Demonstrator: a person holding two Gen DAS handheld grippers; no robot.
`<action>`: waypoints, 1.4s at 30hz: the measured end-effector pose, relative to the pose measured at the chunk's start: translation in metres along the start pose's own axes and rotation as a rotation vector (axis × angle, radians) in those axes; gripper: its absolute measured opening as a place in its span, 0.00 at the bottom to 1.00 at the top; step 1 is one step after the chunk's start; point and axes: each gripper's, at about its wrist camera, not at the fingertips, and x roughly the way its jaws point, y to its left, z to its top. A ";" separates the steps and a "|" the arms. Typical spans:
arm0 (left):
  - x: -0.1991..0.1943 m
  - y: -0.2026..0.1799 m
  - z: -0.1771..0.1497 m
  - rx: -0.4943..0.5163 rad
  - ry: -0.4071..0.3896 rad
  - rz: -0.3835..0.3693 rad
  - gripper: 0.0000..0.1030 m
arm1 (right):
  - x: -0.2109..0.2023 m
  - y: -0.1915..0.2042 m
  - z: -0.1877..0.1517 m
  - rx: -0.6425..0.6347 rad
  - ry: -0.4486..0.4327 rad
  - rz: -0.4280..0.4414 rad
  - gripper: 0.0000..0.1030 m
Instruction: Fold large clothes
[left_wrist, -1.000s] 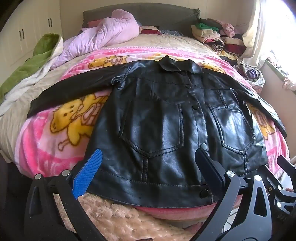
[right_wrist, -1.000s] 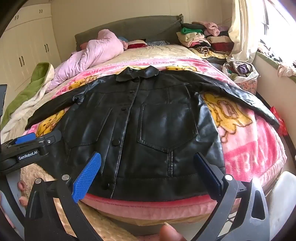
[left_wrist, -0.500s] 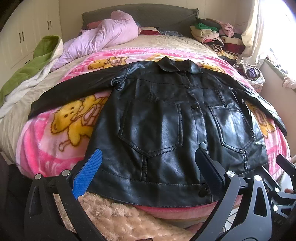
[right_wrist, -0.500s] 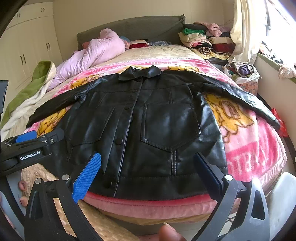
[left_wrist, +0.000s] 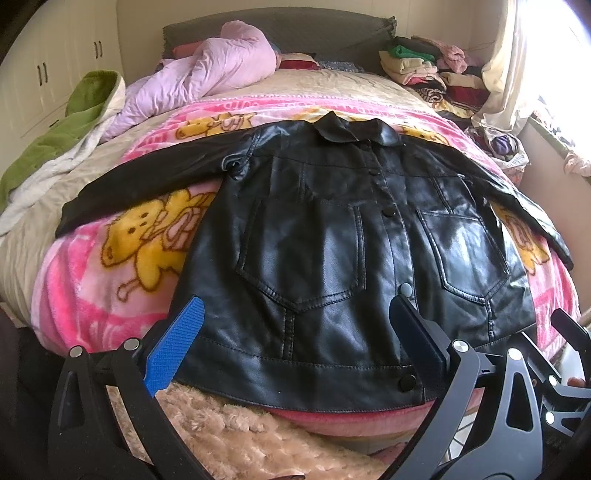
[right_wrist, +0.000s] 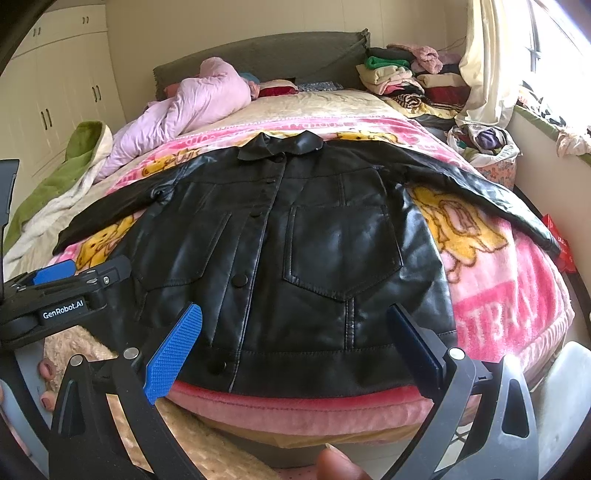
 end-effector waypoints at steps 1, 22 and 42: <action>0.000 0.000 -0.001 0.000 0.000 0.000 0.91 | 0.000 0.000 0.000 0.000 0.000 0.001 0.96; 0.004 -0.002 -0.004 0.002 0.001 0.000 0.91 | 0.000 0.003 0.000 -0.004 -0.005 0.004 0.96; 0.024 0.006 0.025 -0.003 -0.001 0.001 0.91 | 0.014 -0.002 0.028 -0.009 -0.027 -0.008 0.96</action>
